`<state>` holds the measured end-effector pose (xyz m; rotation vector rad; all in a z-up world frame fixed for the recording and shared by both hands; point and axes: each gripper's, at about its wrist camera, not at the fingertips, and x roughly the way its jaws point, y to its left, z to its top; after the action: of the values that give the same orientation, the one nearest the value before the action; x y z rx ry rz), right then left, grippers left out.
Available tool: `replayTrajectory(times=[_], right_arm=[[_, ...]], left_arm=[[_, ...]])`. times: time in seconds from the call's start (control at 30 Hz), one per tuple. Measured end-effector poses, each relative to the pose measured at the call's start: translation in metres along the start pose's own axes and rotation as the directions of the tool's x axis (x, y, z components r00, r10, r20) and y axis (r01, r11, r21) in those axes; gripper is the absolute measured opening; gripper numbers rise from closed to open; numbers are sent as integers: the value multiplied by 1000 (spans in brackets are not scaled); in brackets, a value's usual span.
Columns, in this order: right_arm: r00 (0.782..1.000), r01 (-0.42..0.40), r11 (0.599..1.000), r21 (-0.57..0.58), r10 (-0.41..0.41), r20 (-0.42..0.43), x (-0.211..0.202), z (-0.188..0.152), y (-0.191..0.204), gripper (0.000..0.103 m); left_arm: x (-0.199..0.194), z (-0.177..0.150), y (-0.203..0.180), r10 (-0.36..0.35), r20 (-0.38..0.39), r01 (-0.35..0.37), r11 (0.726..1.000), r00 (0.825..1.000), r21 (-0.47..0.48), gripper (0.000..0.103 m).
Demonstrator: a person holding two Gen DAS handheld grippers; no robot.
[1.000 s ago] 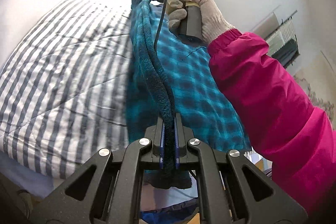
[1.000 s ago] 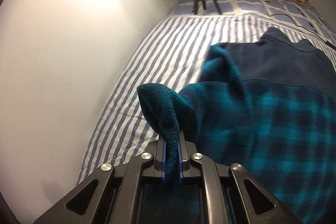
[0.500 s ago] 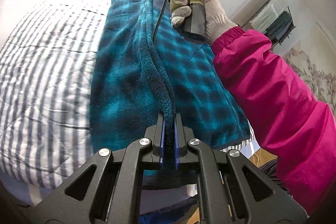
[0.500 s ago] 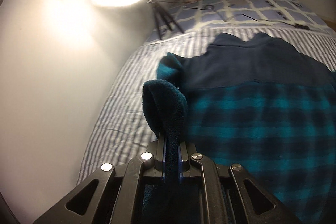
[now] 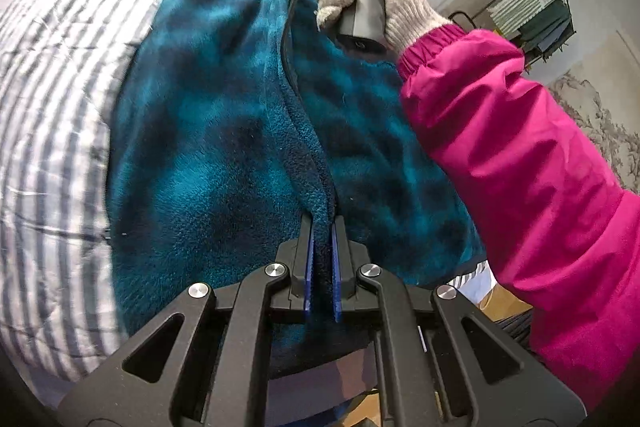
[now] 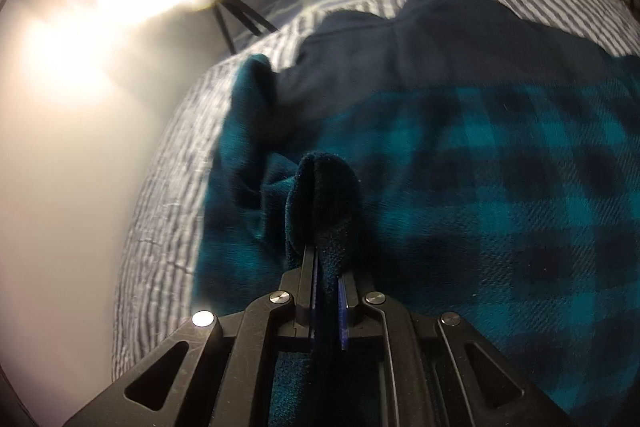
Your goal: Fold large clothes
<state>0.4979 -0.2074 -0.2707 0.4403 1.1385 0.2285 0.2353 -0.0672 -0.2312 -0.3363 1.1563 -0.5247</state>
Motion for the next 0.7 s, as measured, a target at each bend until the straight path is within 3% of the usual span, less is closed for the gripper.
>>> replayTrajectory(times=[0.13,0.17,0.23,0.33,0.53,0.63,0.7], right_arm=[[1000,3,1000,15,-3,-7,5,-1,-8,5],[1000,11,1000,6,-11,-9,4,-1,-6,9],[1000,24,1000,-19,-24,-13,-3,0,-1,27],[999,32,999,-39,-31,14,-28,2,1,37],[995,-18,998,-58,24,93,-120,-8,1,37],[988,-46,996,-72,56,144,-175,-23,4,38],[982,-52,995,-87,66,176,-211,-38,5,38]], left_arm=[[19,2,8,-13,-42,12,1000,999,-9,5],[22,2,11,-15,-47,14,1000,999,-15,5],[19,0,12,-20,-44,20,1000,999,-18,6],[8,-1,11,-42,-45,42,999,998,-1,16],[-42,-23,6,-126,-45,129,989,991,75,19],[-81,-33,1,-187,9,185,975,982,121,19],[-101,-36,9,-186,70,175,974,980,143,19]])
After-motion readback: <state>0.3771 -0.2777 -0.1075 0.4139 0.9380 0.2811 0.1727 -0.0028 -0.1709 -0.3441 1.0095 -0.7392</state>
